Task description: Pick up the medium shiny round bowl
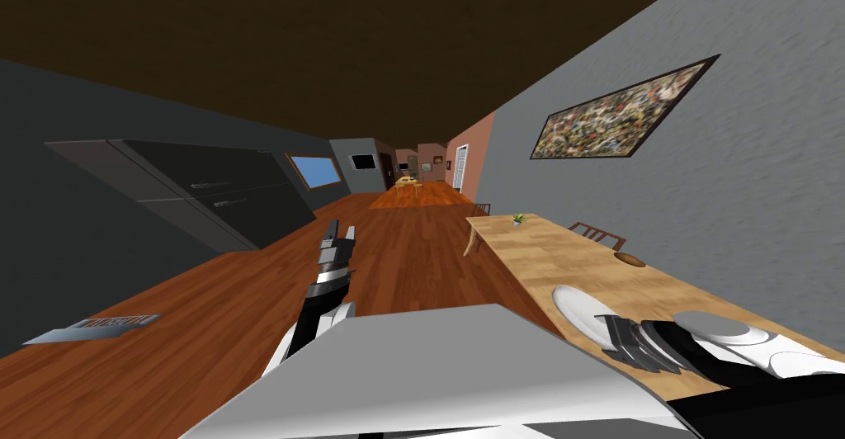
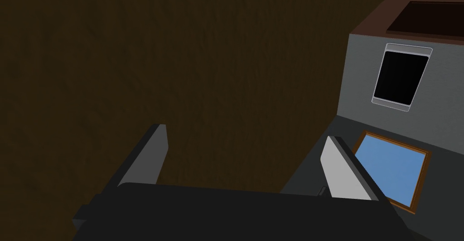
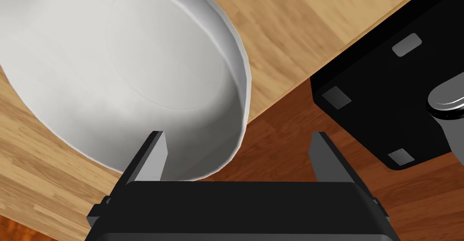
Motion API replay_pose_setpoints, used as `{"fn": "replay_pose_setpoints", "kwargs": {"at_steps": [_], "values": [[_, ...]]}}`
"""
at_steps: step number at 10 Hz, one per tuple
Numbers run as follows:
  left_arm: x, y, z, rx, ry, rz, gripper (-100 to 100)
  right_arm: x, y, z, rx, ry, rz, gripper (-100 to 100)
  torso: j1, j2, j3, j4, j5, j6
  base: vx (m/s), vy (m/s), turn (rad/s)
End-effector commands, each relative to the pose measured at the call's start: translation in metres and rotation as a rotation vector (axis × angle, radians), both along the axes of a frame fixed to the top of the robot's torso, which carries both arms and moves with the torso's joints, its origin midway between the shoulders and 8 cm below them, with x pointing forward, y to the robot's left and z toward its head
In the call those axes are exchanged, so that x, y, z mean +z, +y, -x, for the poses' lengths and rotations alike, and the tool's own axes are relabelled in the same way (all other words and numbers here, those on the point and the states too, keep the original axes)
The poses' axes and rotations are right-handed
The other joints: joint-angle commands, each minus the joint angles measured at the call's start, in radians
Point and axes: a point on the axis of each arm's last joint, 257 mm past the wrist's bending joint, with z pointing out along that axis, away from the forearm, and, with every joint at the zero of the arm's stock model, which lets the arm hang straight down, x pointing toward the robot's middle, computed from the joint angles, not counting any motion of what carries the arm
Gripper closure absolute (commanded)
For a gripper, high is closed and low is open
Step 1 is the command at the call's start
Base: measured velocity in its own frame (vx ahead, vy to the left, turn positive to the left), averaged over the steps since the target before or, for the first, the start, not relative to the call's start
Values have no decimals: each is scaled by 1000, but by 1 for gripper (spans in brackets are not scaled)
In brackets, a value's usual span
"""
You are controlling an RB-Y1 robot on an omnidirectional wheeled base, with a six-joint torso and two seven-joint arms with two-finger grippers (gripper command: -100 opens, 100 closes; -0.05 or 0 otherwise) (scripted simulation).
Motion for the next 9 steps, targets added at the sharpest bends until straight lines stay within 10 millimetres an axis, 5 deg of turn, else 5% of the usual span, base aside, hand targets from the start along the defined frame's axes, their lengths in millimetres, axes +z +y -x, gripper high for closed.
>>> {"fn": "replay_pose_setpoints", "kwargs": {"at_steps": [1,3,4,8,9], "values": [[0,0,0,0,0,0,0,-12,5,6,-9,2,1,-100,0,0,0,0,0,0,13,-27,61],[0,0,0,0,0,0,0,-18,6,7,-13,3,-1,-100,-2,-2,-1,0,-1,0,18,-38,53],[0,0,0,0,0,0,0,-19,6,7,-12,3,0,100,-1,-1,-1,0,0,0,0,0,0],[0,0,0,0,0,0,0,-19,6,9,-15,6,-2,100,0,0,0,1,0,-2,0,0,0],[0,0,0,0,0,0,0,-19,6,9,-15,7,-2,0,0,0,0,1,0,-2,0,0,0]]}}
